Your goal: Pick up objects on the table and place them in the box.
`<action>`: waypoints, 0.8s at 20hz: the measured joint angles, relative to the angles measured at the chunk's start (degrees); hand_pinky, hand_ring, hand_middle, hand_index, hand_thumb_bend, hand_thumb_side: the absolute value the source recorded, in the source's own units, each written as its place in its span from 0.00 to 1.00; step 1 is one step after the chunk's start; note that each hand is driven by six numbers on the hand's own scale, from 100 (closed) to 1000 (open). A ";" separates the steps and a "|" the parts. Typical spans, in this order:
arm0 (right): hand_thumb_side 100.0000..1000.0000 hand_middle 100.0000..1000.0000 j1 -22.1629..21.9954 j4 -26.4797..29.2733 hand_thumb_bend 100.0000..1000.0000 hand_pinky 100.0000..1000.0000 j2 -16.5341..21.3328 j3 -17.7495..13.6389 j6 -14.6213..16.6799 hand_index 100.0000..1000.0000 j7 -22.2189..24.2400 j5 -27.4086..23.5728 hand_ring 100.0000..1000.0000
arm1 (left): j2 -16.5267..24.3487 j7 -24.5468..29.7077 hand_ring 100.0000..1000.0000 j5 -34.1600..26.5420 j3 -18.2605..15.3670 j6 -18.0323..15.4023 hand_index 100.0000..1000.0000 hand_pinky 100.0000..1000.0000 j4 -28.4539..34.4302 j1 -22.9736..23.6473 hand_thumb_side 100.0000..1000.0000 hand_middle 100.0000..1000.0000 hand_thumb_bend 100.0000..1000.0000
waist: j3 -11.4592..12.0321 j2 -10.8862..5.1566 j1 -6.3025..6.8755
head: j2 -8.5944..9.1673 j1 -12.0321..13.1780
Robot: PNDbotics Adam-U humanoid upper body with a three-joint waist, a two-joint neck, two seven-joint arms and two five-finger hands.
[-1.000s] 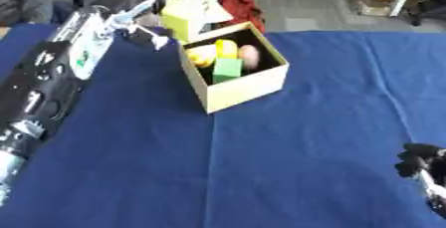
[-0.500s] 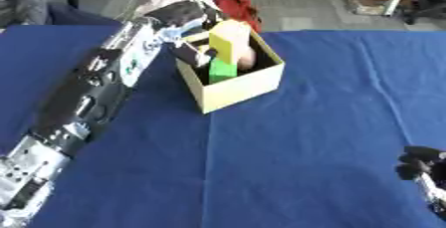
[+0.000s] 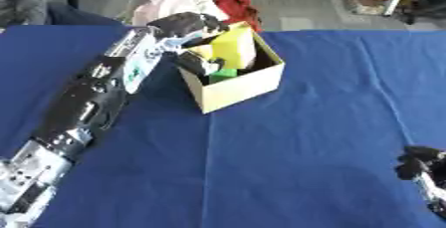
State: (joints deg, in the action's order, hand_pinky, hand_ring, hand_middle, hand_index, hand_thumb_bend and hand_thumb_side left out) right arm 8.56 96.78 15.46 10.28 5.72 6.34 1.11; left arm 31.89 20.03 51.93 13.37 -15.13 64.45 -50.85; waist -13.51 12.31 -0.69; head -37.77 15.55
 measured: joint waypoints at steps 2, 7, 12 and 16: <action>0.40 0.59 -0.01 0.00 0.00 0.61 0.00 0.00 0.03 0.73 -0.03 0.00 0.59 | 1.38 1.43 0.92 0.08 -0.21 -0.38 0.99 0.91 1.70 0.49 0.70 0.94 0.35 | 0.33 0.00 0.00 | 0.00 -0.11; 0.39 0.59 -0.01 -0.01 0.00 0.61 0.00 -0.02 0.06 0.73 -0.06 0.02 0.59 | 3.12 2.76 0.91 0.39 -0.78 -0.68 0.98 0.91 4.55 1.74 0.67 0.92 0.27 | 0.73 0.00 0.00 | 0.00 -0.49; 0.39 0.59 -0.03 -0.03 0.00 0.61 0.02 -0.38 0.15 0.73 -0.26 0.04 0.59 | 7.20 -0.35 0.86 -7.29 -3.03 0.95 0.95 0.88 12.70 6.25 0.56 0.86 0.06 | 1.92 0.00 0.00 | 0.01 -0.86; 0.39 0.59 -0.03 0.00 0.00 0.61 0.06 -0.75 0.28 0.73 -0.51 0.04 0.59 | 11.81 -4.61 0.81 -20.03 -6.75 3.60 0.90 0.85 25.10 14.93 0.49 0.80 0.00 | 3.17 0.00 0.02 | 0.03 -1.19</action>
State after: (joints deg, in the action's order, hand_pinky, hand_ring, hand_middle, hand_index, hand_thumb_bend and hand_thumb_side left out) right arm 8.54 96.78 15.52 9.52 6.00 5.84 1.15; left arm 43.70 15.42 31.90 6.62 -11.52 89.55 -35.92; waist -10.34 12.31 -0.67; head -37.74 14.35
